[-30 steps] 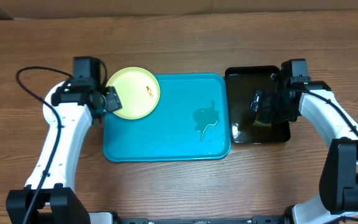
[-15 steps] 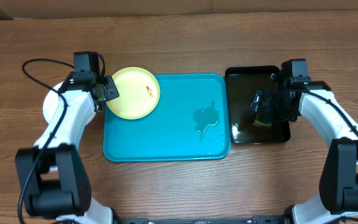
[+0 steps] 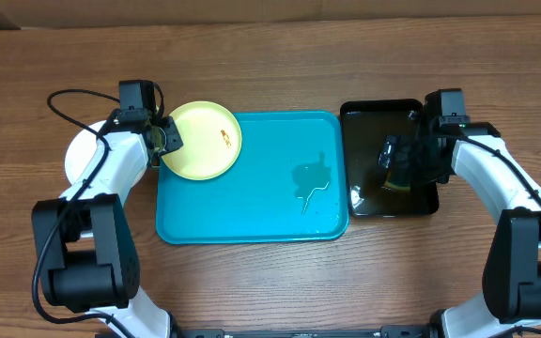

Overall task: Clean dirty plates on tray and stack at the side
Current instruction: 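Move the left gripper to the yellow plate rim and grasp it, then slide the yellow plate rightward onto the teal tray center with left gripper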

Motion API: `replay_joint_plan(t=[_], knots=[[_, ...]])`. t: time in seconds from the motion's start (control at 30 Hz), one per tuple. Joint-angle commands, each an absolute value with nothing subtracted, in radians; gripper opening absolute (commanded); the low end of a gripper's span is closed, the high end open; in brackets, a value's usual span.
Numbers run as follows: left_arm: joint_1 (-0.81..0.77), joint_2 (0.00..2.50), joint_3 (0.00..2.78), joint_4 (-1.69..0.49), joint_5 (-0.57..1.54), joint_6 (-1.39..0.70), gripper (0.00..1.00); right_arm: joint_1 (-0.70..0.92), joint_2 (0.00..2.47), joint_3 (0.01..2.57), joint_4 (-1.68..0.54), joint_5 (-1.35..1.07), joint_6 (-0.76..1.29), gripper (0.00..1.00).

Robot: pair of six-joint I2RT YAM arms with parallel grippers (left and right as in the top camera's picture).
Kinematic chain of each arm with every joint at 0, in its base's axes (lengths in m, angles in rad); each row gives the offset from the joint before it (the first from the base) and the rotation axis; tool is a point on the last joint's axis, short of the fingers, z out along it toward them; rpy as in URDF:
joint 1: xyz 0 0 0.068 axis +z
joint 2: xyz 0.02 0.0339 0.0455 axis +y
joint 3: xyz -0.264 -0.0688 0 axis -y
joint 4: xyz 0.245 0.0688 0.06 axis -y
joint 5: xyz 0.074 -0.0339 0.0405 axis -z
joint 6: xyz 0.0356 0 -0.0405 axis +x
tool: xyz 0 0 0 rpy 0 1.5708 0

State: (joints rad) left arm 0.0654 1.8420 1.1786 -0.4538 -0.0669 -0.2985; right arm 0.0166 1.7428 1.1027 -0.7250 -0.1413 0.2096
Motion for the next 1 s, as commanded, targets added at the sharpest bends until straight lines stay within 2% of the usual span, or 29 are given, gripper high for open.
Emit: replay_joint_plan(t=[0.0,0.37,0.43,0.5,0.6,0.97], knots=[[0.056,1.858,1.177,-0.455,-0.051,-0.283,0.37,0.017,1.746,1.099,-0.719,-0.134,0.213,1.0],[0.052,1.888,1.174,-0.469,-0.055,-0.283,0.37,0.017,1.746,1.099,-0.719,-0.134,0.213,1.0],[0.052,1.889,1.174,-0.47,-0.055,-0.283,0.31,0.017,1.746,1.099,-0.719,-0.134,0.213,1.0],[0.052,1.888,1.175,-0.472,-0.05,-0.284,0.15,0.017,1.746,1.099,-0.719,-0.134,0.213,1.0],[0.051,1.888,1.176,-0.485,-0.005,-0.283,0.04,0.017,1.746,1.099,-0.719,-0.134,0.213,1.0],[0.029,1.887,1.176,-0.7,0.24,-0.283,0.04,0.017,1.747,1.099,-0.719,-0.134,0.213,1.0]])
